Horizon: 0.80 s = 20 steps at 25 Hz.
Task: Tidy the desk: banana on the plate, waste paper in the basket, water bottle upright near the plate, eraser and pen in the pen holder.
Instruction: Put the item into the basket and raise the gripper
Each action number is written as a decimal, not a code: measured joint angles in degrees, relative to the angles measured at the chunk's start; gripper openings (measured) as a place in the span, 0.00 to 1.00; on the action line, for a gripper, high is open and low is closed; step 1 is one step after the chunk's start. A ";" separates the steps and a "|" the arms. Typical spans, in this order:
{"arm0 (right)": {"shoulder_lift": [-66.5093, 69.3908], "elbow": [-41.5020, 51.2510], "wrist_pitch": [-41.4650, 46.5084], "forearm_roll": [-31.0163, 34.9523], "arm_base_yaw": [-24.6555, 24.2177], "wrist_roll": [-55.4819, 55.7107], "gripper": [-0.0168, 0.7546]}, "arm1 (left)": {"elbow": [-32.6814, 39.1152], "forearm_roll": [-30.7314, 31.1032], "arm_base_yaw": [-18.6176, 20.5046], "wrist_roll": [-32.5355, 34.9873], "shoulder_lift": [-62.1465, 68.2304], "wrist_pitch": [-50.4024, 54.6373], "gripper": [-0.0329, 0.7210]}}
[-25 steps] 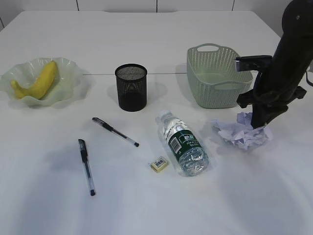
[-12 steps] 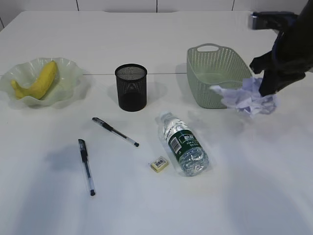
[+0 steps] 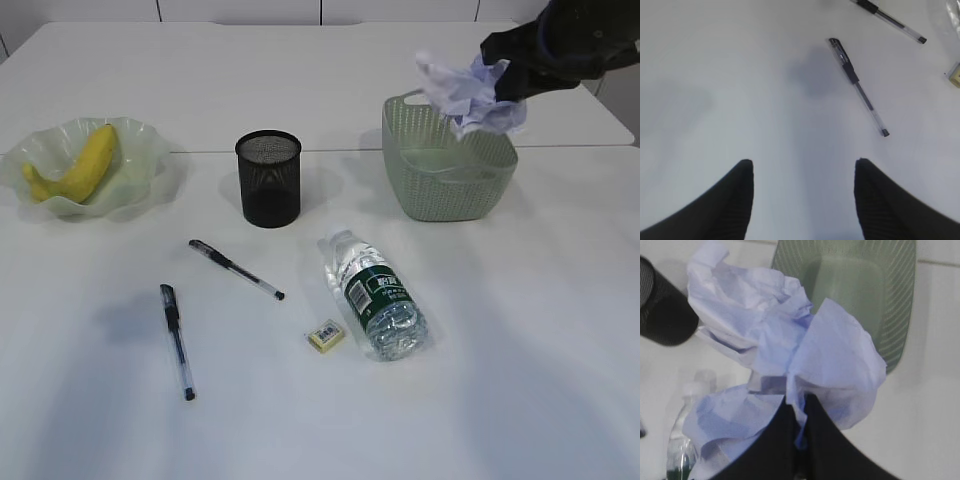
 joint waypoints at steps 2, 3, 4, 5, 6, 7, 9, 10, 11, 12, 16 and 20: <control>0.99 -0.34 -3.51 0.11 0.00 0.65 0.02 | 0.00 0.00 0.00 0.00 0.00 -0.54 0.65; 1.82 -0.61 -4.95 0.11 0.00 0.76 0.02 | 0.00 0.00 0.00 0.00 0.00 -0.85 0.65; 2.67 -0.96 -5.94 0.22 0.00 0.74 0.02 | 0.00 0.00 0.00 0.00 0.00 -1.19 0.65; 3.89 -1.75 -6.42 0.22 0.00 0.79 0.02 | 0.00 0.00 0.00 0.00 0.00 -1.32 0.65; 5.27 -2.63 -6.82 0.22 0.00 0.79 0.02 | 0.00 0.00 0.00 0.00 0.00 -1.58 0.65; 6.49 -3.67 -7.26 0.22 0.00 0.87 0.02 | 0.00 0.00 0.00 0.00 0.00 -1.56 0.65; 9.43 -5.74 -8.31 0.22 0.00 0.87 0.02 | 0.00 0.00 0.00 0.00 0.00 -1.56 0.65; 10.86 -6.96 -8.63 0.22 0.00 0.92 0.02 | 0.00 0.00 0.00 0.00 0.00 -1.56 0.65; 12.02 -7.99 -8.89 0.22 0.00 0.92 0.02 | 0.00 0.00 0.00 0.00 0.00 -1.56 0.65; 13.35 -9.16 -9.01 0.22 0.00 0.92 0.02 | 0.00 0.00 0.00 0.00 0.00 -1.56 0.65; 17.27 -11.44 -9.35 0.22 0.00 1.01 0.02 | 0.00 0.00 0.00 0.00 0.00 -1.56 0.65; 19.18 -11.54 -10.29 0.22 0.00 1.01 0.02 | 0.00 -0.10 0.00 0.00 0.00 -1.69 0.65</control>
